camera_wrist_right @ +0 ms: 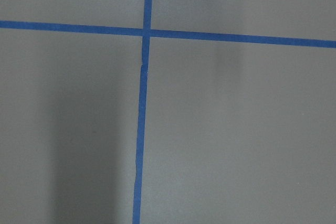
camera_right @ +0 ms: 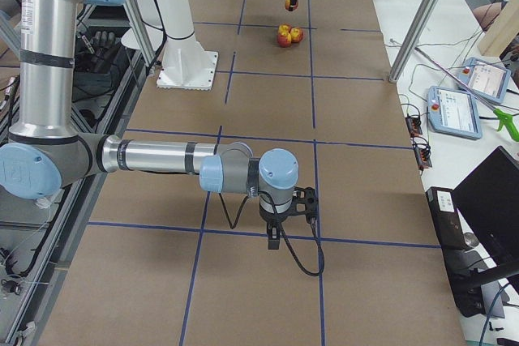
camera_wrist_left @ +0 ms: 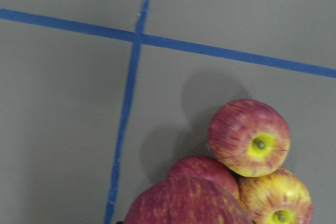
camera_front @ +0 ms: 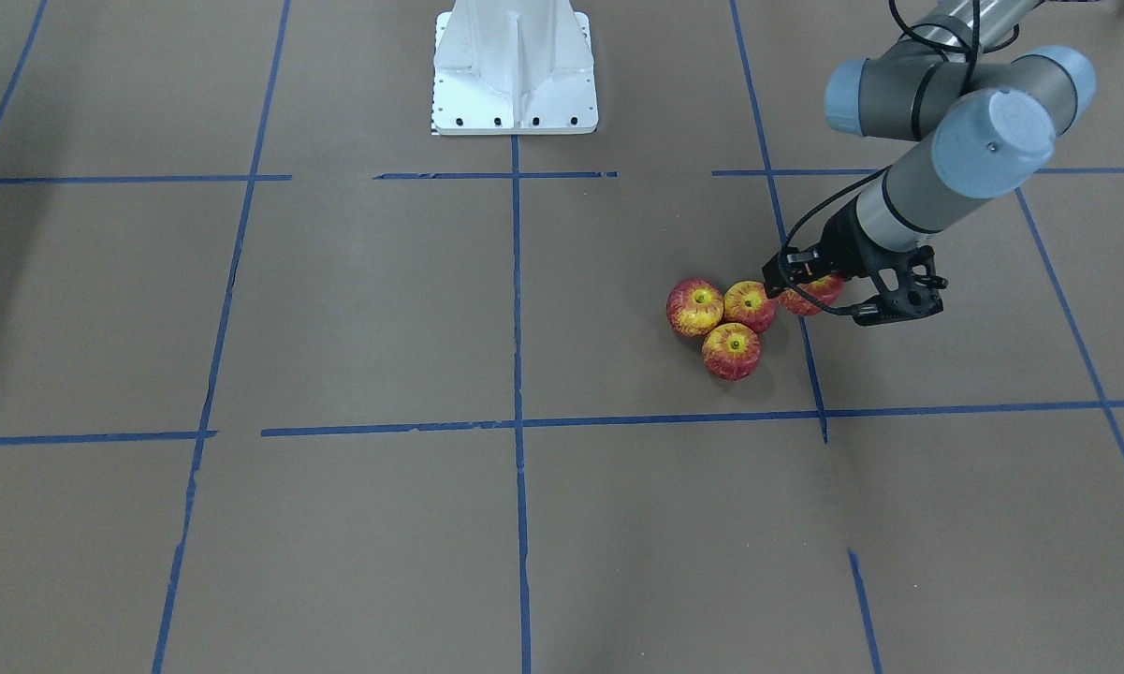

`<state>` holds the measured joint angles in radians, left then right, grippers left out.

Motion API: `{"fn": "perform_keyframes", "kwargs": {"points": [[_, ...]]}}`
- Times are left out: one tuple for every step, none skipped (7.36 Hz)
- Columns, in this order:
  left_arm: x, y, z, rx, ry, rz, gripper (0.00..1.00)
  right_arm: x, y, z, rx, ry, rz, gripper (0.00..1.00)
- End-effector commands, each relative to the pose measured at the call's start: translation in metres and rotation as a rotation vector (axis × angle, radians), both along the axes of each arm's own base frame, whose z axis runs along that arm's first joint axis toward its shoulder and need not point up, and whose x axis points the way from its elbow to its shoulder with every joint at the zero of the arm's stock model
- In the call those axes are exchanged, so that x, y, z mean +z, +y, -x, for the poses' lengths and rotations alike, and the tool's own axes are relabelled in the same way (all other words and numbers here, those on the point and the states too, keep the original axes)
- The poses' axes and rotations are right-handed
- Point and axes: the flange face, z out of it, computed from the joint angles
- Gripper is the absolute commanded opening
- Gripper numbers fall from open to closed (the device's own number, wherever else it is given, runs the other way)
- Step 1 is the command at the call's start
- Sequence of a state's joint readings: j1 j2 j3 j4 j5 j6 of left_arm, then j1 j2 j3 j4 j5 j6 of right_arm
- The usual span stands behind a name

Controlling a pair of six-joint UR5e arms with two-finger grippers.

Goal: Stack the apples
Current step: 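Lift the apple with the left gripper and carry it over the cluster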

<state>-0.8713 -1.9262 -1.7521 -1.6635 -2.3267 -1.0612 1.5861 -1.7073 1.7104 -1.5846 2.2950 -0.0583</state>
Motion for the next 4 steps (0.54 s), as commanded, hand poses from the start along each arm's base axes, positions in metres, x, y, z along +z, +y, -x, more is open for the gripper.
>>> {"fn": "perform_keyframes", "kwargs": {"points": [[-0.008,0.017,-0.047,0.033,-0.014,0.026,0.00,0.000,0.000,0.000,0.000,0.000,0.000,1.00],[-0.021,0.012,-0.064,0.037,-0.011,0.017,0.00,0.000,0.000,0.000,0.000,0.000,0.000,1.00],[-0.024,0.010,-0.070,0.034,-0.014,0.028,0.00,0.000,0.000,0.000,0.000,0.000,0.000,1.00],[-0.023,0.012,-0.072,0.038,-0.015,0.026,0.00,0.000,0.000,0.000,0.000,0.000,0.000,1.00]]}}
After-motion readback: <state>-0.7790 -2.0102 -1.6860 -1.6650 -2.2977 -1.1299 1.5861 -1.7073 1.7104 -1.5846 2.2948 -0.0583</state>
